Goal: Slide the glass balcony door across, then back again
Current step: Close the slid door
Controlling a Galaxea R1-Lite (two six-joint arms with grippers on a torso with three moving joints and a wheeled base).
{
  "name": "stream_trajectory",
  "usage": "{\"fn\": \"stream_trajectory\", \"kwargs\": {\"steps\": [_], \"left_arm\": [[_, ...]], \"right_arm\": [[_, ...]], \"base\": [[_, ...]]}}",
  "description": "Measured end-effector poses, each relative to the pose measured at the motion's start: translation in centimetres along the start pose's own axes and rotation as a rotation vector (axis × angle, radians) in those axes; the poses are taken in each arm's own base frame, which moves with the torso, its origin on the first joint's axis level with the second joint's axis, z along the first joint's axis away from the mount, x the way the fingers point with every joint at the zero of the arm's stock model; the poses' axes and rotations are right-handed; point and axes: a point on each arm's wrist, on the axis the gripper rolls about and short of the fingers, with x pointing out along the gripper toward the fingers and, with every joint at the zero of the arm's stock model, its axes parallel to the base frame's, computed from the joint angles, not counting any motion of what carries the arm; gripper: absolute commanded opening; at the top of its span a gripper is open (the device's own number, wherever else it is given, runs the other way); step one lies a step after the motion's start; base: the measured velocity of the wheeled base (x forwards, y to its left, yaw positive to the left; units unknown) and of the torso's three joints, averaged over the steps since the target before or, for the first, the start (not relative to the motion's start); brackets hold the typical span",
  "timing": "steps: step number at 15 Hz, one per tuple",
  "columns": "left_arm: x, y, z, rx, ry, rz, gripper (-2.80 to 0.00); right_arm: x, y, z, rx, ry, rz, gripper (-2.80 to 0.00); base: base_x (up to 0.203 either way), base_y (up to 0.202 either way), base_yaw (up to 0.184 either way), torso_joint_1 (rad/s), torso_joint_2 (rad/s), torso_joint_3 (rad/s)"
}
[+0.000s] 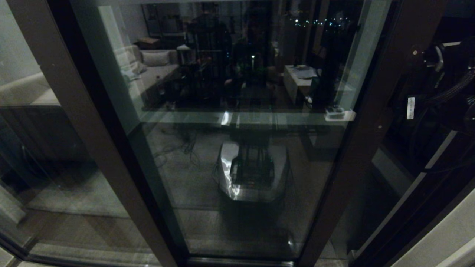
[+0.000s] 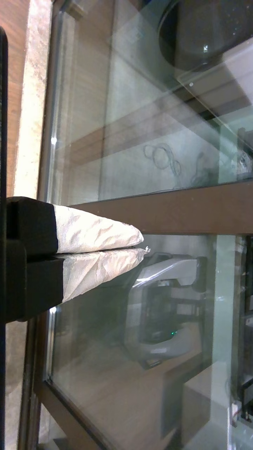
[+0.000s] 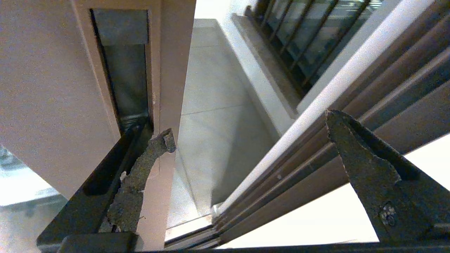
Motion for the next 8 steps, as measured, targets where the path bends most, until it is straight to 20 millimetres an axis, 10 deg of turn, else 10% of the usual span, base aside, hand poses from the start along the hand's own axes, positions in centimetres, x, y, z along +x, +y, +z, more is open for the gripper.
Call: {"fn": "stream_trajectory", "kwargs": {"steps": [8], "left_arm": [[0.00, 0.00, 0.00, 0.000, 0.000, 0.000, -2.80]], "right_arm": [[0.17, -0.28, 0.41, -0.002, -0.036, -0.006, 0.00]], "base": [[0.000, 0.000, 0.000, 0.000, 0.00, 0.000]]}}
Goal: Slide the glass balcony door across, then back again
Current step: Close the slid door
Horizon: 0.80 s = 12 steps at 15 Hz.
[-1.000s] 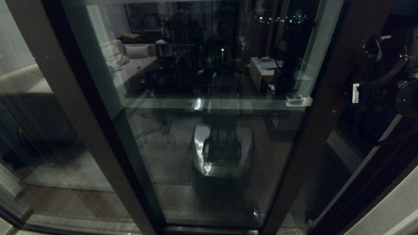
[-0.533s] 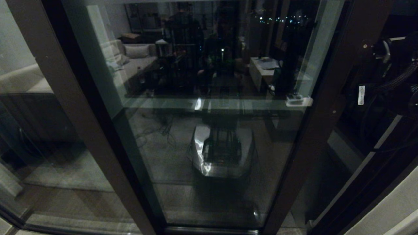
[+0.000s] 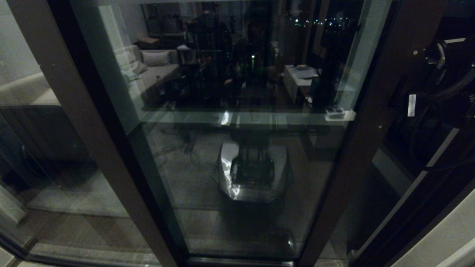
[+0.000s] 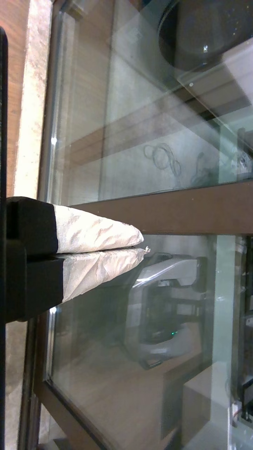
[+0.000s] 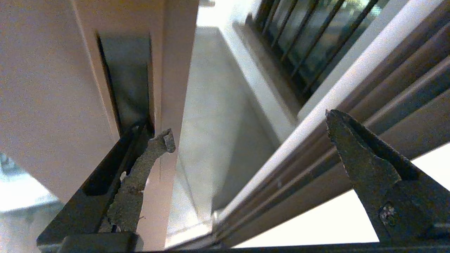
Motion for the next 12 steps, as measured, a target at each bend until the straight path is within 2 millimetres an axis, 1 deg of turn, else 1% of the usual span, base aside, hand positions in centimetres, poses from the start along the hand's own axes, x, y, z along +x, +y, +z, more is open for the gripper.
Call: {"fn": "stream_trajectory", "kwargs": {"steps": [8, 12], "left_arm": [[0.0, 0.0, 0.0, -0.001, 0.000, 0.000, -2.80], [0.0, 0.0, 0.0, -0.001, 0.000, -0.001, -2.80]], "right_arm": [[1.2, -0.6, -0.4, -0.020, -0.018, -0.040, 0.00], [1.8, -1.2, -0.5, -0.028, -0.022, -0.068, 0.00]], "base": [[0.000, 0.000, 0.000, 0.000, 0.00, 0.000], [0.000, 0.000, 0.000, 0.000, 0.00, 0.000]]}}
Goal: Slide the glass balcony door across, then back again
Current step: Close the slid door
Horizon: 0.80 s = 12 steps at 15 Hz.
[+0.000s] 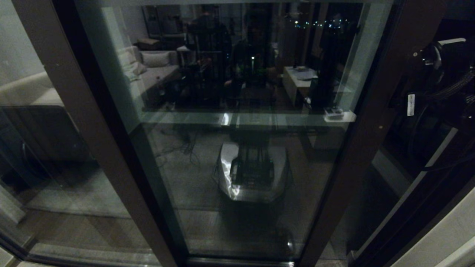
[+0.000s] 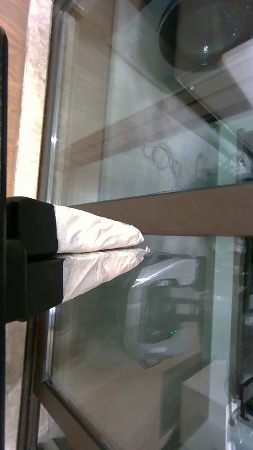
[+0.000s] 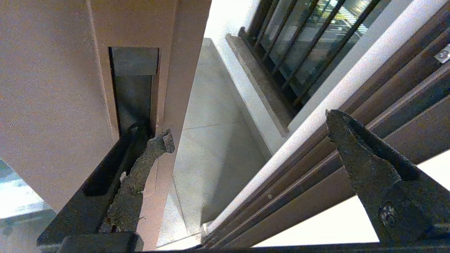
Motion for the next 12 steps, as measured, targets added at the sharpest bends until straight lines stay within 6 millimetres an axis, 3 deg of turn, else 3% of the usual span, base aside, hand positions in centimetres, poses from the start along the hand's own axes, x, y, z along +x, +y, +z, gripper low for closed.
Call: {"fn": "stream_trajectory", "kwargs": {"steps": [8, 12], "left_arm": [[0.0, 0.0, 0.0, 0.000, 0.000, 0.001, -2.80], [0.0, 0.0, 0.0, 0.000, 0.000, 0.001, -2.80]], "right_arm": [[0.9, -1.5, -0.6, 0.014, 0.003, -0.028, 0.00], [-0.8, -2.5, -0.4, 0.020, -0.026, 0.000, 0.00]], "base": [[0.000, 0.000, 0.000, 0.000, 0.00, 0.000], [0.000, 0.000, 0.000, 0.000, 0.00, 0.000]]}}
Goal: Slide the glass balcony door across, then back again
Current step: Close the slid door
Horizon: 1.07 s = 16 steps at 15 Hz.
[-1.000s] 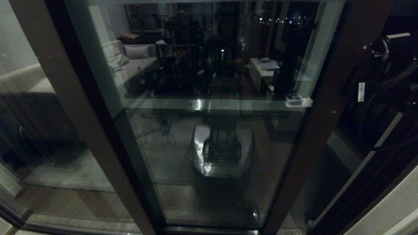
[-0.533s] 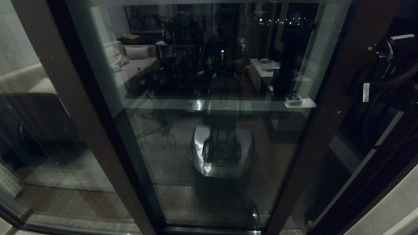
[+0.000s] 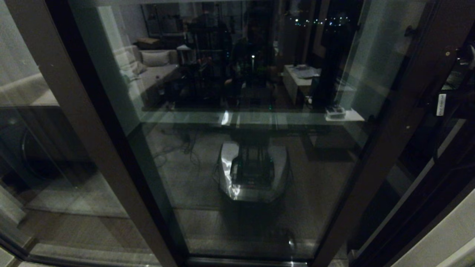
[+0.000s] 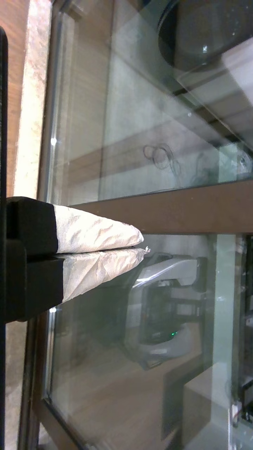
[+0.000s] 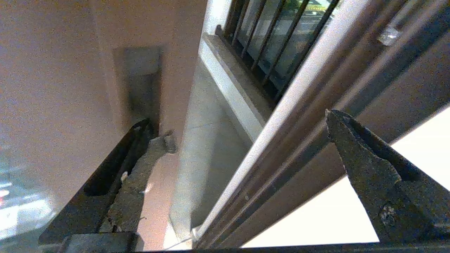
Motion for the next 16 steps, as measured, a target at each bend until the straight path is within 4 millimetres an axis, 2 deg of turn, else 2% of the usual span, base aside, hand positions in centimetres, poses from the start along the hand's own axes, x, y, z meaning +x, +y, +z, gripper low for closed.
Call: {"fn": "stream_trajectory", "kwargs": {"steps": [3, 7, 11, 16], "left_arm": [[0.0, 0.0, 0.0, 0.000, 0.000, 0.000, -2.80], [0.0, 0.0, 0.0, 0.001, 0.000, 0.000, -2.80], [0.0, 0.0, 0.0, 0.000, 0.000, 0.000, -2.80], [0.0, 0.0, 0.0, 0.000, 0.000, 0.000, -2.80]], "right_arm": [[-2.0, -0.8, -0.3, -0.003, -0.010, 0.023, 0.00], [-3.1, -1.8, -0.6, 0.003, -0.018, 0.031, 0.00], [-2.7, -3.0, -0.8, 0.009, -0.019, 0.016, 0.00], [-0.5, -4.0, -1.1, 0.011, 0.000, 0.040, 0.00]], "base": [[0.000, 0.000, 0.000, 0.000, 0.00, 0.000], [0.000, 0.000, 0.000, 0.000, 0.00, 0.000], [0.000, 0.000, 0.000, 0.000, 0.00, 0.000], [0.000, 0.000, 0.000, 0.000, 0.00, 0.000]]}}
